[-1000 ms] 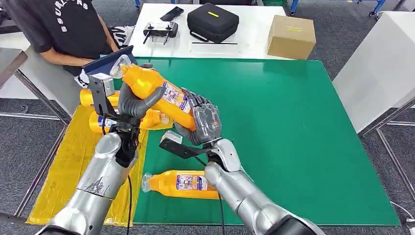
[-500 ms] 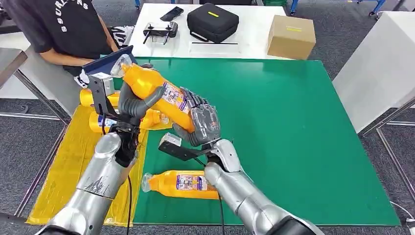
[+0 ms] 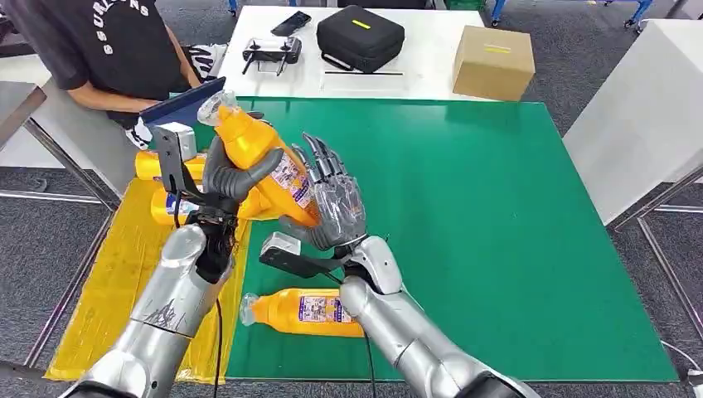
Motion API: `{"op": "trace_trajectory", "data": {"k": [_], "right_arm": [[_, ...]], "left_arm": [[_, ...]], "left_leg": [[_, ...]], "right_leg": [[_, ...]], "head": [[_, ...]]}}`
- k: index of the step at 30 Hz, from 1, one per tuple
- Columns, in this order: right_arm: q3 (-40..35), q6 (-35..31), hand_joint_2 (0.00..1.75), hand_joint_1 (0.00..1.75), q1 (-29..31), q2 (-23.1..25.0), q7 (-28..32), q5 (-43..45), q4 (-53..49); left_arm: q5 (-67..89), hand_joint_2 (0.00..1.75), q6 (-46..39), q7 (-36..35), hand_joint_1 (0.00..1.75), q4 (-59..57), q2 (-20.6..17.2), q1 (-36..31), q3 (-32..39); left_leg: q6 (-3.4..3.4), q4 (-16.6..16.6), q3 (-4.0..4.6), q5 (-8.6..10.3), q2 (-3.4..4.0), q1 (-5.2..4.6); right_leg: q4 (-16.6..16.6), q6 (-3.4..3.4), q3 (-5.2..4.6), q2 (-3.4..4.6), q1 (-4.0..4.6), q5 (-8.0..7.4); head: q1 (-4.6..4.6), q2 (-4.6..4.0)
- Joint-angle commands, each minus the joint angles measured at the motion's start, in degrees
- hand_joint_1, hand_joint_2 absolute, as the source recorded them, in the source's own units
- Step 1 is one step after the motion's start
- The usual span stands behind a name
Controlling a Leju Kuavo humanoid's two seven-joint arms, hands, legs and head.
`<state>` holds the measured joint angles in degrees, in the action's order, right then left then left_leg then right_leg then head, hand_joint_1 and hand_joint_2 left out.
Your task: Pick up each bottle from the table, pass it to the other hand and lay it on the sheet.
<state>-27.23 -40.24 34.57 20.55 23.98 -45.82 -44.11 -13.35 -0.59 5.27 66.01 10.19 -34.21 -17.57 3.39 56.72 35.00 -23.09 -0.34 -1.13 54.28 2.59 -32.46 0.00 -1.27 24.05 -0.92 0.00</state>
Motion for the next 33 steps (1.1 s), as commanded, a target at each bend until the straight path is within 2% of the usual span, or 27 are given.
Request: {"op": "trace_trajectory", "data": {"k": [1, 7, 21, 25, 30, 31, 33], "right_arm": [[3.2, 0.2, 1.75, 0.0, 0.7, -0.5, 2.1, 2.9, -0.2], [5.3, 0.2, 1.75, 0.0, -0.2, -0.5, 5.0, 7.1, -2.1], [5.3, 0.2, 1.75, 0.0, -0.2, -0.5, 5.0, 7.1, -2.1], [6.4, 0.2, 1.75, 0.0, -1.5, -0.5, 7.8, 10.3, -5.1], [8.0, 0.2, 1.75, 0.0, -3.5, -0.5, 10.9, 13.3, -8.3], [8.4, 0.2, 1.75, 0.0, -4.3, -0.5, 12.5, 15.7, -9.4], [8.6, 0.2, 1.75, 0.0, -5.1, -0.5, 14.1, 18.3, -10.9]], "left_arm": [[-0.1, 1.75, -1.6, 0.5, 1.75, -1.1, -1.6, -2.2, 1.8], [2.6, 1.75, -5.3, 1.4, 1.75, -0.5, -2.5, -2.2, 3.4], [2.6, 1.75, -5.3, 1.4, 1.75, -0.5, -2.5, -2.2, 3.4], [3.9, 1.75, -7.5, 1.8, 1.75, -1.4, -3.6, -2.6, 4.9], [11.6, 1.75, -16.1, 5.0, 1.75, -5.1, -4.9, -4.6, 5.3], [14.9, 1.75, -20.0, 5.7, 1.75, -6.1, -5.4, -5.1, 5.8], [17.0, 1.75, -22.4, 6.1, 1.75, -6.9, -6.0, -5.3, 6.6]], "left_leg": [[-0.17, 0.0, -0.09, -0.03, -0.01, 0.06], [-0.28, 0.1, -0.21, -0.11, 0.02, 0.09], [-0.22, 0.0, -0.15, -0.07, 0.01, 0.08], [-0.29, 0.0, -0.23, -0.12, 0.04, 0.09], [-0.22, 0.0, -0.16, -0.05, -0.03, 0.08], [-0.15, 0.0, -0.09, -0.01, -0.02, 0.06], [-0.22, 0.0, -0.17, -0.06, -0.01, 0.09]], "right_leg": [[0.0, -0.11, 0.1, -0.02, 0.06, 0.03], [0.0, -0.18, 0.23, 0.0, 0.09, 0.1], [0.0, -0.14, 0.17, -0.01, 0.06, 0.06], [0.0, -0.19, 0.25, 0.02, 0.08, 0.1], [0.0, -0.14, 0.17, -0.05, 0.07, 0.07], [0.0, -0.1, 0.1, -0.04, 0.05, 0.03], [0.0, -0.15, 0.18, -0.04, 0.07, 0.07]], "head": [[0.02, 0.0], [0.0, 0.0], [0.0, 0.0], [0.02, 0.0], [0.0, 0.0], [0.02, 0.0], [0.02, 0.0]]}}
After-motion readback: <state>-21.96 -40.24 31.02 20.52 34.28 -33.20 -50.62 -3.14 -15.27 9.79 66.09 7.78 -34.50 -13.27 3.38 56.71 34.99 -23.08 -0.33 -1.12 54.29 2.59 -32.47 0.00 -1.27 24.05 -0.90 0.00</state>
